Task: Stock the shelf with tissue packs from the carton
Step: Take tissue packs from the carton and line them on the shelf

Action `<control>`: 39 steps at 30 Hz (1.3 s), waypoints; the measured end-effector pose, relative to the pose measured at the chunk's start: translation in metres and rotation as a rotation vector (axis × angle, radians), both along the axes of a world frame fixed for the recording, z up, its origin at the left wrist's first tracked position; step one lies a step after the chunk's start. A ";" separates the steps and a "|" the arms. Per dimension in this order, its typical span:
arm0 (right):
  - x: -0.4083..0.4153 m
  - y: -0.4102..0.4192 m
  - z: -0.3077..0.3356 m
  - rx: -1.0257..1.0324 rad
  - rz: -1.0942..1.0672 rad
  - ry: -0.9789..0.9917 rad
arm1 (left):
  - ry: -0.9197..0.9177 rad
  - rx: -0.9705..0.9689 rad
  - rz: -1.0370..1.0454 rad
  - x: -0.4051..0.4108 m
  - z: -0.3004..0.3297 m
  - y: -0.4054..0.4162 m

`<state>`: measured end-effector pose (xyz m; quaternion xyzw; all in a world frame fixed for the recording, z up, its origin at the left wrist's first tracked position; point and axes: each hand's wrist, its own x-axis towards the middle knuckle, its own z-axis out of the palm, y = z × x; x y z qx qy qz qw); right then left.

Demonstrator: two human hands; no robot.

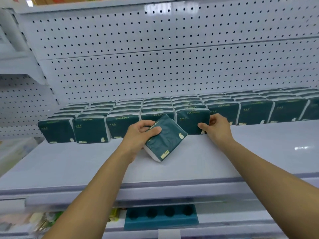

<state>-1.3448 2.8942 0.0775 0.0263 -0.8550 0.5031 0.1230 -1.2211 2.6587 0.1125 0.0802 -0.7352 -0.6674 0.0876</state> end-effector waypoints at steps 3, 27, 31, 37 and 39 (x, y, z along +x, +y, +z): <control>-0.004 0.001 -0.002 0.015 0.001 -0.008 | 0.012 -0.005 -0.015 0.000 0.001 0.002; 0.041 0.097 0.019 -0.280 0.199 -0.063 | 0.497 -1.302 0.100 -0.076 -0.013 0.085; 0.022 0.117 0.015 -0.197 0.071 -0.006 | 0.302 -1.674 0.081 -0.093 -0.016 0.088; -0.006 0.113 0.013 0.076 -0.006 0.078 | 0.247 -1.698 0.112 -0.100 -0.017 0.092; -0.009 0.108 0.013 0.067 -0.038 0.079 | 0.249 -1.678 0.115 -0.100 -0.018 0.094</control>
